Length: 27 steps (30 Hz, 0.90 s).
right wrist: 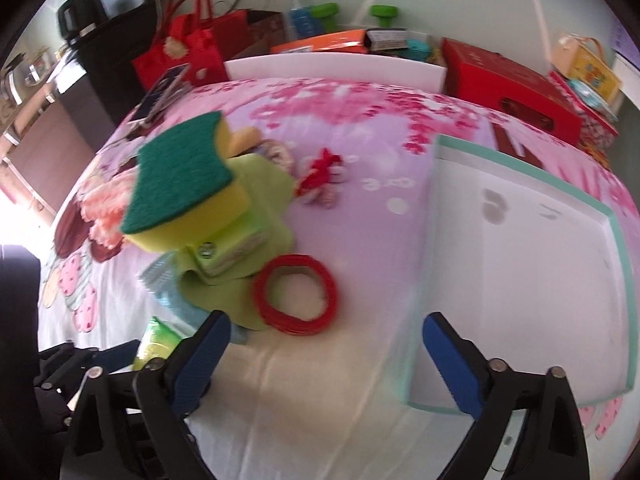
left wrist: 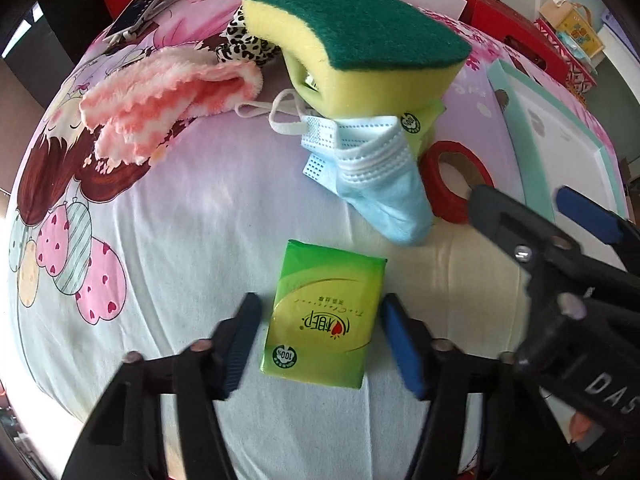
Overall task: Organize soft objects
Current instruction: 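Grasp the green tissue pack with left gripper while right gripper grasps red tape roll, then carry tissue pack and tape roll into the white tray and release both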
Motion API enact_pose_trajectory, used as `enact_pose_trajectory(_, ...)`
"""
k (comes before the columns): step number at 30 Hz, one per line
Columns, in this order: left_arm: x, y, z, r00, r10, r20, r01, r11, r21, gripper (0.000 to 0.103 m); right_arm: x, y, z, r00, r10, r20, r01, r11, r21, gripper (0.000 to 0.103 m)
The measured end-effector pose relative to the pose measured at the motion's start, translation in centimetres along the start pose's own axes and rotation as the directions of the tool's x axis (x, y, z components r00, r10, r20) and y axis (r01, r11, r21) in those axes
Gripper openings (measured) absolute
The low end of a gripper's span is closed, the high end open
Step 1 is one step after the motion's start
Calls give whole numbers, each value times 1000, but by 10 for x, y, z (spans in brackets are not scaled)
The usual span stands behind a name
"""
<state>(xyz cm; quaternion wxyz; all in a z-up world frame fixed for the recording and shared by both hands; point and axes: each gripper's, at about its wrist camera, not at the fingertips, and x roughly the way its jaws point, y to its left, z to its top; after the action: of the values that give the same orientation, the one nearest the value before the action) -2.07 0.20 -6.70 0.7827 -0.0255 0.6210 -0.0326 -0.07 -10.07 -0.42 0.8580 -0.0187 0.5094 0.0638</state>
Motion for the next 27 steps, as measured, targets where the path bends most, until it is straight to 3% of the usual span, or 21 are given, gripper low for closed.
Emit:
enact_pose_trajectory(4, -4, 6, 1, 1000, -12, -3, 12, 1000, -9, 52, 10, 11, 2, 999, 46, -13, -47, 998, -31, 88)
enact_pose_trajectory(10, -11, 22, 6, 999, -44, 5, 44, 997, -55, 52, 26, 10, 2, 996, 61, -59, -63, 998, -29, 81)
enact_pose_trajectory(14, -17, 35, 10, 999, -43, 19, 45, 995, -86, 52, 35, 10, 5, 994, 63, -84, -66, 997, -26, 70)
enact_pose_trajectory(18, -23, 49, 15, 999, -31, 37, 35, 993, -114, 52, 43, 11, 6, 993, 56, -108, -59, 998, -29, 64)
enact_pose_trajectory(27, -20, 68, 24, 999, -28, 35, 32, 993, -118, 52, 50, 9, 8, 990, 52, -131, -57, 998, -29, 60)
